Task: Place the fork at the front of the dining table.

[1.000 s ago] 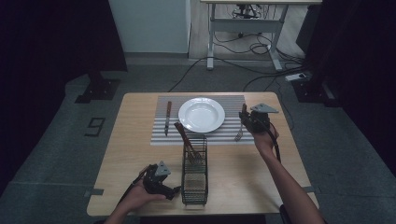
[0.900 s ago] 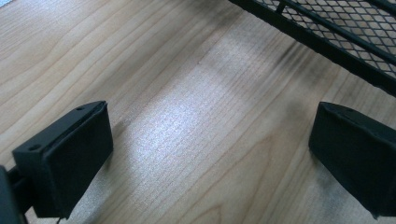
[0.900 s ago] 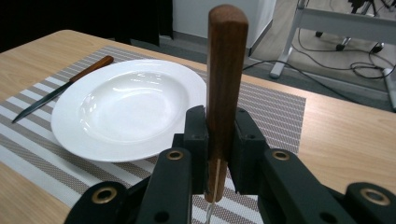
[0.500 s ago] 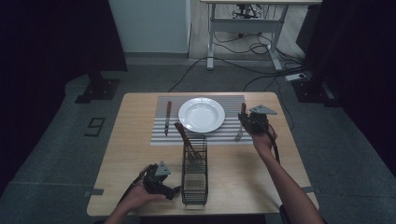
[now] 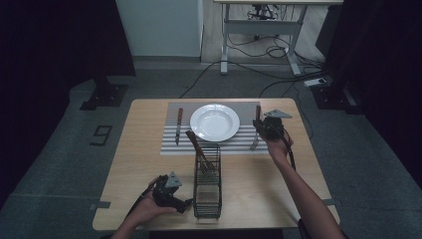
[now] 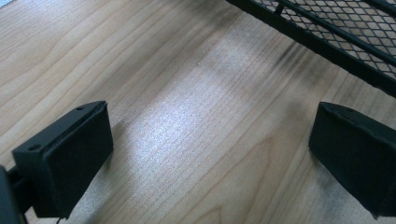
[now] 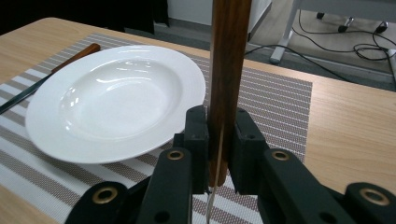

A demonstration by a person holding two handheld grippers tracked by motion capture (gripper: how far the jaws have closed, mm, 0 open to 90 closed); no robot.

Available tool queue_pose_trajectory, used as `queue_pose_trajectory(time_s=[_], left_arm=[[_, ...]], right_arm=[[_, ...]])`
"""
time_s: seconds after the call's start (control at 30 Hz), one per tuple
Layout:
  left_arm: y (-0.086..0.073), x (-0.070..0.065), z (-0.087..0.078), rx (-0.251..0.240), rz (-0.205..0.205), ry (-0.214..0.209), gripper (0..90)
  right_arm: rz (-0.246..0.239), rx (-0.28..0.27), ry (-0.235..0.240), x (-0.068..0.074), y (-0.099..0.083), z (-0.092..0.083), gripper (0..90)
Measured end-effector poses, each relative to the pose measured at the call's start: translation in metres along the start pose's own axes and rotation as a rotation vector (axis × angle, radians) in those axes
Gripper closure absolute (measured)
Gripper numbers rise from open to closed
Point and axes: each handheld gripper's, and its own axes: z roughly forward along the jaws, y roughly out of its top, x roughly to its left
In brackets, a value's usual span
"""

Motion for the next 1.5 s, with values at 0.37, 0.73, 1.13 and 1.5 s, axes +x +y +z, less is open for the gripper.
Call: queue_pose_trajectory(time_s=[0.37,0.73,1.13,1.5], left_arm=[[0.000,0.000,0.000,0.001,0.001,0.000,0.0],[0.000,0.000,0.000,0.001,0.002,0.000,0.0],[0.000,0.000,0.000,0.001,0.001,0.000,0.0],[0.000,0.000,0.000,0.000,0.000,0.000,0.0]], right_arm=[[0.025,0.053,-0.019,-0.002,0.010,0.022,79.6],[0.030,0.122,-0.042,-0.003,0.018,0.046,79.4],[0.050,0.162,-0.069,-0.008,0.020,0.066,79.4],[0.076,0.201,-0.086,-0.014,0.018,0.083,79.4]])
